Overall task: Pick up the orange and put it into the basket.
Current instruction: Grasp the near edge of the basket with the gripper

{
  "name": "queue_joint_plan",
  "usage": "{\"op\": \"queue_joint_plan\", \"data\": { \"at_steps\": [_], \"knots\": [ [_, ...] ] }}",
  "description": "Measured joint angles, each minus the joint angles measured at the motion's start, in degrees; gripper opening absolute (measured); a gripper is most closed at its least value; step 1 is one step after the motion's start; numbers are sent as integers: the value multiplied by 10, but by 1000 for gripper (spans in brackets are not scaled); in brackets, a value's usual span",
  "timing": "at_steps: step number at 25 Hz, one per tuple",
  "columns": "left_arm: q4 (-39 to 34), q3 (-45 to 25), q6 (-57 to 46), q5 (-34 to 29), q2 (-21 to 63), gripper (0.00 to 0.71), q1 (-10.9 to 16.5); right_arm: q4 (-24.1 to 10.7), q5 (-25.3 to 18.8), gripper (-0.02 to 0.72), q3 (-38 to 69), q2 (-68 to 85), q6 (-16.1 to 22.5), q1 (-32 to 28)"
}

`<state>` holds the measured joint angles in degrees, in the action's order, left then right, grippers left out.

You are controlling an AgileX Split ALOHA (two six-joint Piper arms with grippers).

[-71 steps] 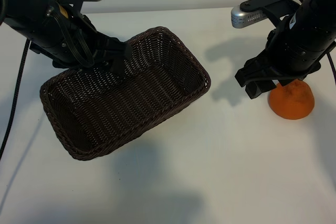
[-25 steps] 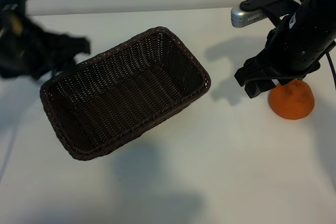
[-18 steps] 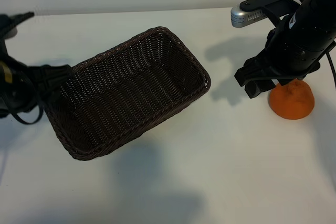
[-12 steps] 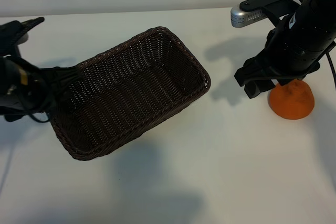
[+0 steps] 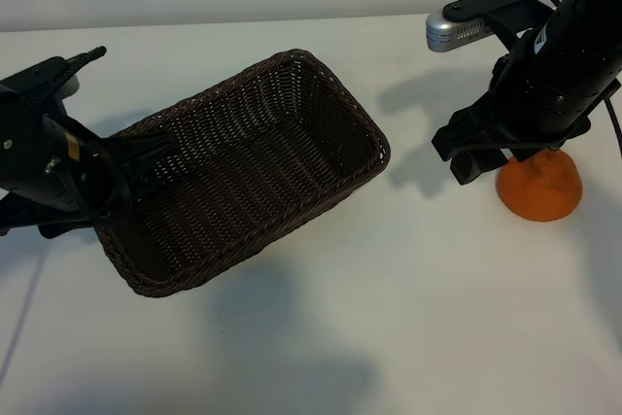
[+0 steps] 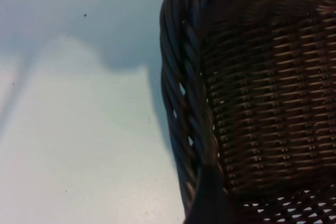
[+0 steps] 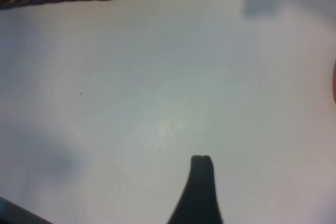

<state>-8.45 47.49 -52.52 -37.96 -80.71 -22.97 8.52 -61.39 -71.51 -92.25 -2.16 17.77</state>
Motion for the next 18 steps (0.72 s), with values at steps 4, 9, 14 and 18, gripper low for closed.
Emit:
{"op": "queue_joint_plan", "data": {
  "at_steps": [4, 9, 14, 18],
  "knots": [
    [-12, 0, 2, -31, 14, 592, 0, 0, 0, 595, 0, 0, 0, 0],
    [-19, 0, -18, -50, 39, 592, 0, 0, 0, 595, 0, 0, 0, 0],
    [-28, 0, -31, -54, 46, 592, 0, 0, 0, 595, 0, 0, 0, 0],
    [-41, -1, -47, -66, 46, 592, 0, 0, 0, 595, 0, 0, 0, 0]
  ]
}}
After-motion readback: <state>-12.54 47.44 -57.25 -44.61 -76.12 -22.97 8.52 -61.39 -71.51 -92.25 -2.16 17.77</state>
